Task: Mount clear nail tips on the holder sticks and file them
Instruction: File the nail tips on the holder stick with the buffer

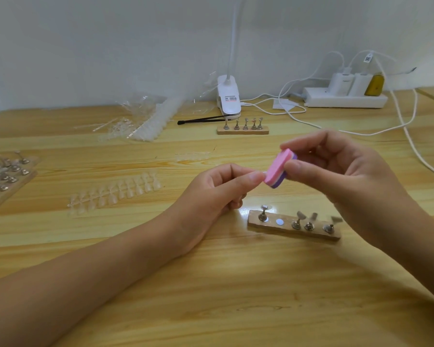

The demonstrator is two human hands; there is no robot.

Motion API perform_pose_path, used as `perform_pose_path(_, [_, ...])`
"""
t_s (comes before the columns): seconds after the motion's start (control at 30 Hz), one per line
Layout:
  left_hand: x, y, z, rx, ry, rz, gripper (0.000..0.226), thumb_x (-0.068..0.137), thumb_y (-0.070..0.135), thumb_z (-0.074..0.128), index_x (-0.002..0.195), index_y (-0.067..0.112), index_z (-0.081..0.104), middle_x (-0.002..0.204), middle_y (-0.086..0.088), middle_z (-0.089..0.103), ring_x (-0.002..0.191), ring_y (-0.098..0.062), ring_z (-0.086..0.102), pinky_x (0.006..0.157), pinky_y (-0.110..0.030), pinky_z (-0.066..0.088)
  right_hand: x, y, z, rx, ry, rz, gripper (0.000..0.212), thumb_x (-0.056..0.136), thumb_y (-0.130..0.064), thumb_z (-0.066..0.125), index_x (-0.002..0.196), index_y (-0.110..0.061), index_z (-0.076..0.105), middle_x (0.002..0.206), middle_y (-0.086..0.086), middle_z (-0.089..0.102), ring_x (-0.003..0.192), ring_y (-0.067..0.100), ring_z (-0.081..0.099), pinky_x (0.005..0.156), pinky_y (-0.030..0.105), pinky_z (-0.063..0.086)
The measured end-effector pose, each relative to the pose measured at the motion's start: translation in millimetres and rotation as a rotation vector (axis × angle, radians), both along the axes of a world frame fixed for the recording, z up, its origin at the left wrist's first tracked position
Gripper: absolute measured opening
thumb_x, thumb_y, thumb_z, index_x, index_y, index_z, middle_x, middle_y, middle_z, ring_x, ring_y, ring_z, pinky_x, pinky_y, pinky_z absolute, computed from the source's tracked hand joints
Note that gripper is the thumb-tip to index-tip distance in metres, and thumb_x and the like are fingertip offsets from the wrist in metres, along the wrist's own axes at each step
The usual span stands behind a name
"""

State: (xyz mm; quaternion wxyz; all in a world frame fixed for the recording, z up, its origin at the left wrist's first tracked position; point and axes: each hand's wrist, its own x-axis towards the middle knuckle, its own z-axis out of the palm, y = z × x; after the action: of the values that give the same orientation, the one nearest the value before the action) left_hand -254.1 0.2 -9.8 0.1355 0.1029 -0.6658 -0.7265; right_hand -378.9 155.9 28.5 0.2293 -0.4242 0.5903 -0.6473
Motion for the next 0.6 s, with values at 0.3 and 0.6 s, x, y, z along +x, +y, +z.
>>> perform_pose_path(0.3, [0.4,0.0,-2.1,-0.029,0.014,0.022,0.018,0.071,0.046,0.074,0.078,0.030,0.074,0.065,0.018,0.055,0.063,-0.005,0.043,0.069,-0.020,0.040,1.8,-0.4,0.5,0.037,-0.004,0.002,0.034,0.066,-0.026,0.075,0.097,-0.014,0.067,0.089,0.002,0.075,0.086,0.014,0.073,0.077,0.019,0.056])
perform_pose_path(0.6, [0.7,-0.9,-3.2,-0.055,0.024,0.019,0.016,0.075,0.046,0.071,0.078,0.030,0.073,0.069,0.019,0.061,0.065,-0.004,0.046,0.073,-0.023,0.039,3.8,-1.5,-3.0,0.081,-0.025,0.048,0.037,0.063,-0.026,0.077,0.093,-0.011,0.062,0.091,0.012,0.073,0.088,0.022,0.072,0.081,0.026,0.058])
